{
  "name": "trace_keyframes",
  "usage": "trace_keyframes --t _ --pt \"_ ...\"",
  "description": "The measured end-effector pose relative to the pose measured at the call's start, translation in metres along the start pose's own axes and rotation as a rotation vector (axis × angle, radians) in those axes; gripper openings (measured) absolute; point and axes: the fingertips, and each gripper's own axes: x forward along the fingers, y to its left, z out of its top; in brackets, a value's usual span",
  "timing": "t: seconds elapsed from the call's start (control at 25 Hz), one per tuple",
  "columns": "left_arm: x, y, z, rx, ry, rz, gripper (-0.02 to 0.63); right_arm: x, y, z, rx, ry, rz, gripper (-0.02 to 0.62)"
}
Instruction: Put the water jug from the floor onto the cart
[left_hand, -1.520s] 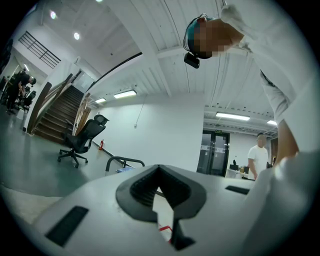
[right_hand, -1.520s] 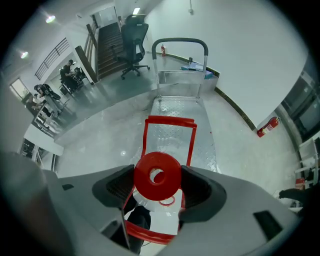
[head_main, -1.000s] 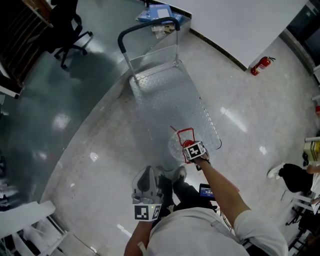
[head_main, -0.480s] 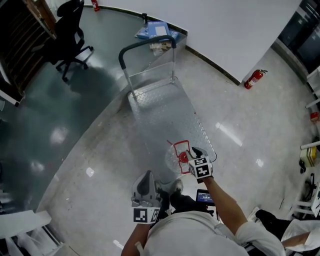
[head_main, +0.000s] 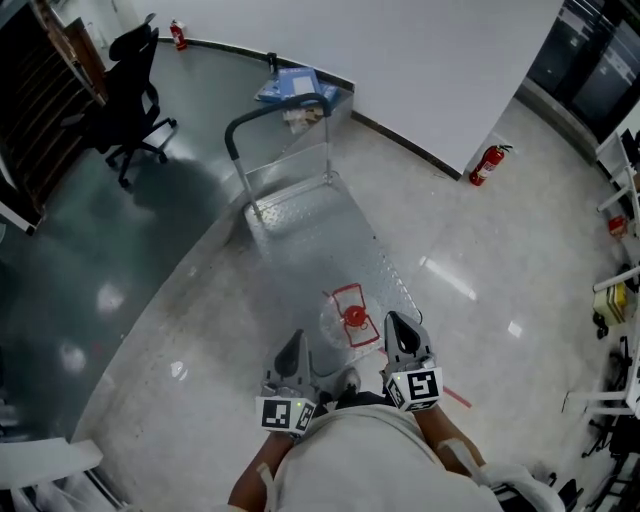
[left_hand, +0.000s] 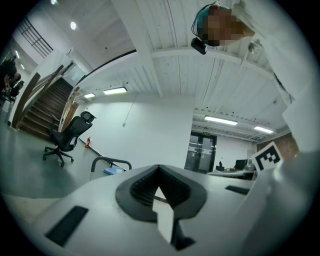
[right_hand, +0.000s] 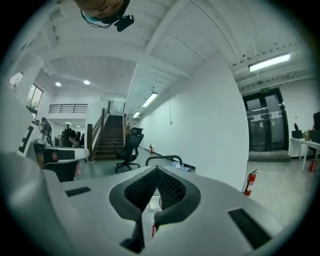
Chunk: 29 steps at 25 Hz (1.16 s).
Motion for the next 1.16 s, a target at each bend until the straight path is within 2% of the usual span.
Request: trace_keyframes --t 0.12,0.24,0.44,0.96,1.16 --pt "-0.003 -0.009 -0.006 -0.032 0.004 -0.015 0.003 -0.006 0.010 -0.017 0.025 0.035 0.042 0.012" --pt "-0.003 -0.017 -0.002 -0.015 -0.001 -0.034 0.003 -0.009 0.013 -0.014 0.013 0.023 0.063 0.012" --pt "0.000 -0.019 0.003 0.011 -0.017 -0.031 0.003 -0.010 0.012 -0.004 0.017 -0.012 0.064 0.012" --pt "0.003 -0.017 0.003 -0.005 -0.025 -0.026 0.003 -0.007 0.011 -0.009 0.026 0.010 0.082 0.012" --pt "0.005 -0.019 0.010 0.015 -0.042 -0.034 0.003 -0.004 0.009 -0.002 0.025 -0.008 0.081 0.011"
